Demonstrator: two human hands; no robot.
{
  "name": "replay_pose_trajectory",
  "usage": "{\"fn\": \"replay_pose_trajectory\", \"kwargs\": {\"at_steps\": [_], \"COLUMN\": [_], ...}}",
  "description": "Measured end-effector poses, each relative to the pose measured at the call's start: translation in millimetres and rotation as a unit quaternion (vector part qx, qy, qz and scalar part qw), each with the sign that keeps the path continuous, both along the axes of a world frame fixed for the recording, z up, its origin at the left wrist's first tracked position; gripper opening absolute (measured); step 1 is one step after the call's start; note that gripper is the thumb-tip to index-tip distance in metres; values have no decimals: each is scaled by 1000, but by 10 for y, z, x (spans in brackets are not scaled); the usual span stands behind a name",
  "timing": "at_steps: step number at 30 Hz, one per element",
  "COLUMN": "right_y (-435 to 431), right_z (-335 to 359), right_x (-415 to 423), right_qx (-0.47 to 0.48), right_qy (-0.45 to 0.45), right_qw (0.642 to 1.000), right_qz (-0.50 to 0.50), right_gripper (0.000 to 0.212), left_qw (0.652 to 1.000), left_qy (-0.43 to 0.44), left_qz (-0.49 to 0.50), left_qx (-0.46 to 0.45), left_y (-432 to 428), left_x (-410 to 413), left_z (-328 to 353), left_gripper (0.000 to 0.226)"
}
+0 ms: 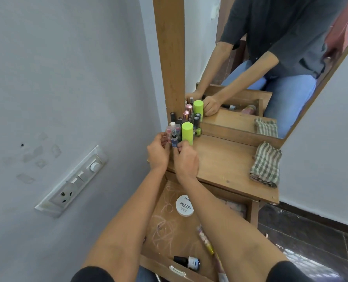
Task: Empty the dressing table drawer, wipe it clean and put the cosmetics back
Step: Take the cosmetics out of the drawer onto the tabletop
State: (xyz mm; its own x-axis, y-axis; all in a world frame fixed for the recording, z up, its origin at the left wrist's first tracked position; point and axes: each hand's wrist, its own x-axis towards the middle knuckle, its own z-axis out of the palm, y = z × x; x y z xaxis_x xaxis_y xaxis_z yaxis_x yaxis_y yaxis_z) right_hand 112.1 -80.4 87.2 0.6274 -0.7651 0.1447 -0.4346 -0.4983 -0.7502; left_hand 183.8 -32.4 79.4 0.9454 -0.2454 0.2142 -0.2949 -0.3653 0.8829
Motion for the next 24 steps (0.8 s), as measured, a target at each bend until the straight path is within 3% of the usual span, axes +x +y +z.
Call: {"fn": "replay_pose_trajectory", "kwargs": {"at_steps": [10,24], "right_y": [3,-12], "right_z": [25,15], "right_x": [56,81], "right_qx": [14,21], "right_qy": [22,27], "right_qw": [999,997], "right_qz": [-44,-66], "right_gripper": [23,24], "left_qw": [994,997], "left_qy": [-17,-9], "left_qz": [1,-11], "left_qx": [111,81], "left_y": [-31,-24], "left_x": [60,84], "left_z": [-44,-97], "left_gripper": [33,30]}}
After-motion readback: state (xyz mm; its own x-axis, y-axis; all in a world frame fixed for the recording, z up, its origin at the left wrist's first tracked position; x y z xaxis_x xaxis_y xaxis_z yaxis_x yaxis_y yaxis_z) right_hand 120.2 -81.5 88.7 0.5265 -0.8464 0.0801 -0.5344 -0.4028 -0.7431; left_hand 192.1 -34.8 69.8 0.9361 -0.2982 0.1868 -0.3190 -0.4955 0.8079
